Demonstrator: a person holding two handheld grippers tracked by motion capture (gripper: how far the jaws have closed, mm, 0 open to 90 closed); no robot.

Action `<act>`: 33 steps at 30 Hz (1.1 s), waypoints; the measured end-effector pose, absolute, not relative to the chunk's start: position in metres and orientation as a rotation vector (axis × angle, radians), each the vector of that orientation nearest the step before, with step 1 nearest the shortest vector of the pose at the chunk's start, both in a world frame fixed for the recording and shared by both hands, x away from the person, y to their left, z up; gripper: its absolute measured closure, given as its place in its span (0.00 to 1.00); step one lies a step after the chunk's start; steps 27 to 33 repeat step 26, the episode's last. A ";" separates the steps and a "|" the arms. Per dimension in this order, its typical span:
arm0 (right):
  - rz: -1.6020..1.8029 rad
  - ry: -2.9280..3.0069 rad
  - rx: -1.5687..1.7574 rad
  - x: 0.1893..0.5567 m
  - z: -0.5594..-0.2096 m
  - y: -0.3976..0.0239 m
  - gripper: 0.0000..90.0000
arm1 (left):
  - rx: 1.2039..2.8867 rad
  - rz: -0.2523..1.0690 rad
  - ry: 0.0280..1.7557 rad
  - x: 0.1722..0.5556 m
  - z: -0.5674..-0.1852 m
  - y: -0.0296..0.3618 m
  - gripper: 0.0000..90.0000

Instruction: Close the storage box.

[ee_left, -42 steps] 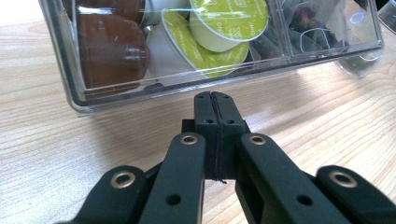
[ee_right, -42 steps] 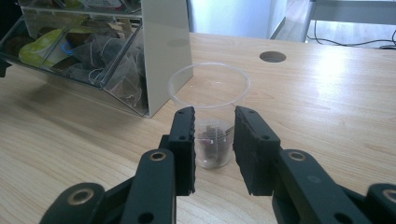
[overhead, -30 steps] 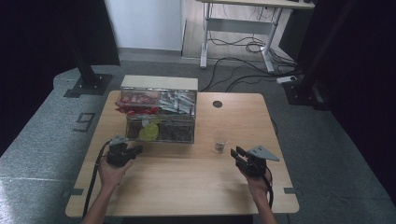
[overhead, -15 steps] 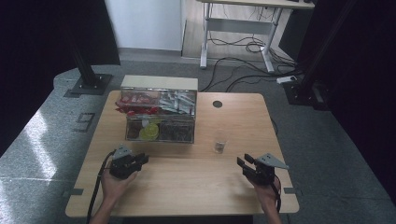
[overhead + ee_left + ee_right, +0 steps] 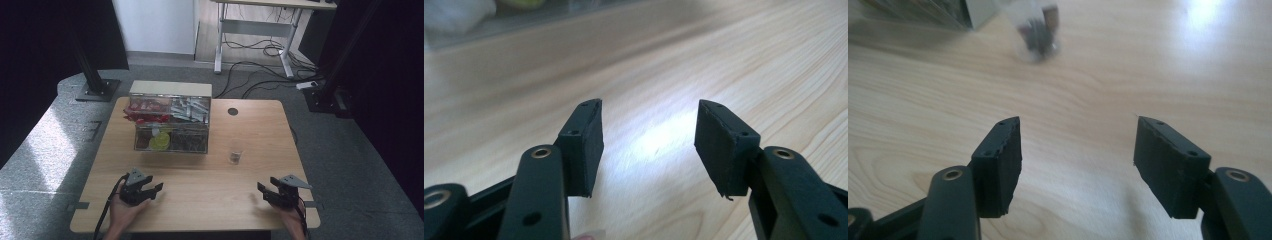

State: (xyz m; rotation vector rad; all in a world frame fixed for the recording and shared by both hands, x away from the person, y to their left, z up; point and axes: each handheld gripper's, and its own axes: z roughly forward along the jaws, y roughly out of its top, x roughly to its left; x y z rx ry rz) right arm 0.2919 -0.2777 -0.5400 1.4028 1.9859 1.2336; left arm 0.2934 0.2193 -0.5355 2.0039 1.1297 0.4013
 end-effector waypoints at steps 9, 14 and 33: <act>1.168 2.024 1.428 0.295 -0.551 -0.276 0.38 | 2.008 0.393 1.162 0.295 -0.541 0.223 0.50; 1.144 2.039 1.436 0.296 -0.553 -0.275 0.38 | 2.006 0.398 1.169 0.296 -0.542 0.223 0.50; 1.138 2.046 1.429 0.298 -0.553 -0.273 0.38 | 2.000 0.406 1.163 0.298 -0.539 0.221 0.50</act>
